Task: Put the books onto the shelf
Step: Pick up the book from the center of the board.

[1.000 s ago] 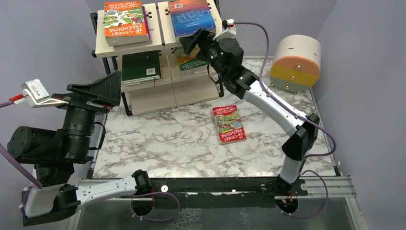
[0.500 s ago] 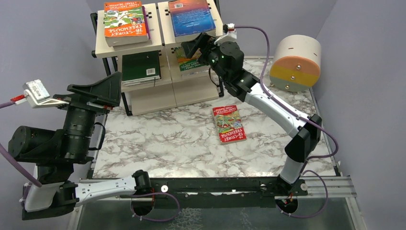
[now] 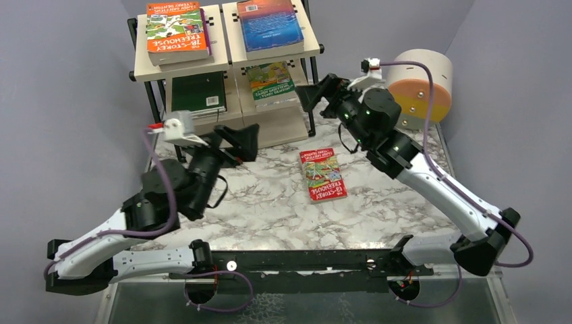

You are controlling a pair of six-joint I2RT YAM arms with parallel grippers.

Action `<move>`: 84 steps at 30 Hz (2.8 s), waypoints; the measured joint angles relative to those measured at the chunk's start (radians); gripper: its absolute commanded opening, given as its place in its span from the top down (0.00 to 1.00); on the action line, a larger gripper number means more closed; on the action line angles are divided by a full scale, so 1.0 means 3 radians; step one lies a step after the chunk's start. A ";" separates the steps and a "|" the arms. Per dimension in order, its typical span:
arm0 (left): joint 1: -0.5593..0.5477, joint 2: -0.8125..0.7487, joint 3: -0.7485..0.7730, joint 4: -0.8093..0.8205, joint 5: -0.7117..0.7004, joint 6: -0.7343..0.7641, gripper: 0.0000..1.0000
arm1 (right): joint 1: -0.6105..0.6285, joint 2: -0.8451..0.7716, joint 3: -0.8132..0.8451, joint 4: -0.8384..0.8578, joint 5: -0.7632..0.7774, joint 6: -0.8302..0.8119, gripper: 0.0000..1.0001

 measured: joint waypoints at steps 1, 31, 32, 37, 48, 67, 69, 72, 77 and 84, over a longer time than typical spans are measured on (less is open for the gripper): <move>-0.0001 0.0006 -0.0140 -0.0005 0.0039 -0.0111 0.01 | 0.0000 -0.0107 -0.0079 -0.0055 0.0000 -0.0033 0.00; 0.1640 0.2063 -0.1818 0.1727 0.3096 -0.1691 0.08 | -0.0707 -0.1003 -0.2983 -0.0535 -0.0387 0.0329 0.00; 0.1640 0.2117 -0.1820 0.1756 0.3137 -0.1712 0.08 | -0.0738 -0.0959 -0.3000 -0.0497 -0.0417 0.0328 0.00; 0.1644 0.2272 -0.1849 0.1971 0.3283 -0.1811 0.08 | -0.0852 -0.0729 -0.3028 -0.0251 -0.0546 0.0322 0.00; 0.1662 0.2761 -0.1985 0.2385 0.3620 -0.2083 0.12 | -0.1114 -0.0357 -0.3051 0.0266 -0.0868 0.0303 0.01; 0.1665 0.3293 -0.1999 0.3021 0.3927 -0.2364 0.20 | -0.1266 -0.0125 -0.3321 0.0890 -0.1509 0.0399 0.03; 0.1665 0.3328 -0.1999 0.3081 0.3953 -0.2392 0.21 | -0.1283 -0.0103 -0.3342 0.0970 -0.1579 0.0418 0.03; 0.1667 0.3352 -0.1999 0.3140 0.3974 -0.2424 0.23 | -0.1310 -0.0098 -0.3398 0.1090 -0.1662 0.0449 0.03; 0.1671 0.3357 -0.1999 0.3178 0.3974 -0.2452 0.25 | -0.1349 -0.0088 -0.3464 0.1239 -0.1752 0.0483 0.03; 0.1670 0.3245 -0.2013 0.3223 0.3972 -0.2475 0.27 | -0.1381 -0.0050 -0.3499 0.1364 -0.1837 0.0505 0.03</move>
